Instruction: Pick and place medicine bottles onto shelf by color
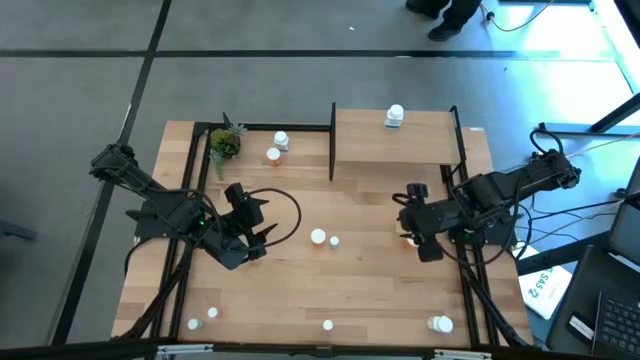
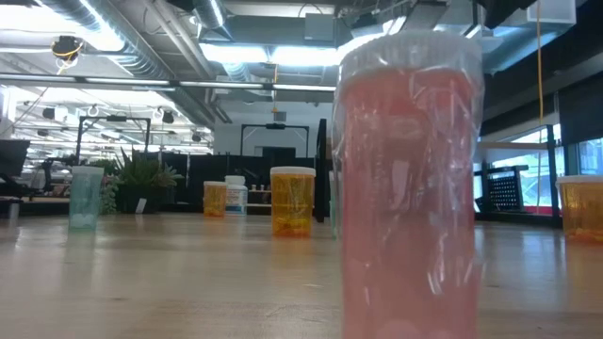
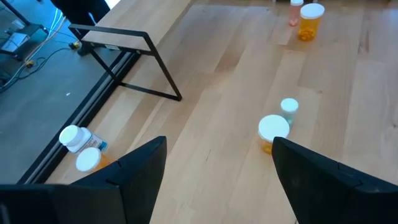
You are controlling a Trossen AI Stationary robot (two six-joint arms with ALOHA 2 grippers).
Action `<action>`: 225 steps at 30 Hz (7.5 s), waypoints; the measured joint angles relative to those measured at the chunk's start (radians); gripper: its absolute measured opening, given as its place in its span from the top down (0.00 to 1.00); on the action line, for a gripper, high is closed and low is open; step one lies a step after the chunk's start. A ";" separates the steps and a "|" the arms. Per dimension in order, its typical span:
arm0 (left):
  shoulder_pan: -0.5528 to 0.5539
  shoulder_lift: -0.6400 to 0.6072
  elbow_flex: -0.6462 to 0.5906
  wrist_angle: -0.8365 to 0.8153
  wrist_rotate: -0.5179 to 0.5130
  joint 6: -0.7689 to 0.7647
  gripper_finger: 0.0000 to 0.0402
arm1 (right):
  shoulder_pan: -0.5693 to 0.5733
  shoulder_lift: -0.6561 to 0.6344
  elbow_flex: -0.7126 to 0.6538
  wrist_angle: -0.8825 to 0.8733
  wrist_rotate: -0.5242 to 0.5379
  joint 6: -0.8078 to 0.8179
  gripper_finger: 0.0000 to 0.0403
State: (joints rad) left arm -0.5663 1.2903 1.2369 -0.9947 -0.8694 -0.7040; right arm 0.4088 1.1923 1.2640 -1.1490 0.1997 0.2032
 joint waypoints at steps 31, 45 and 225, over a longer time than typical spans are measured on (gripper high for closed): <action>0.000 0.000 0.000 0.001 0.000 -0.026 0.29 | -0.006 0.023 -0.072 -0.283 -0.038 0.043 0.59; 0.001 0.000 0.000 0.001 0.000 -0.027 0.29 | -0.006 -0.111 -0.327 -0.205 -0.079 0.020 0.59; 0.001 0.006 0.000 0.019 0.090 0.058 0.29 | -0.090 -0.111 -0.609 0.068 -0.118 0.063 0.45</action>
State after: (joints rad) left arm -0.5652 1.2968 1.2373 -0.9756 -0.7792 -0.6463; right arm 0.3187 1.0809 0.6554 -1.0814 0.0815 0.2658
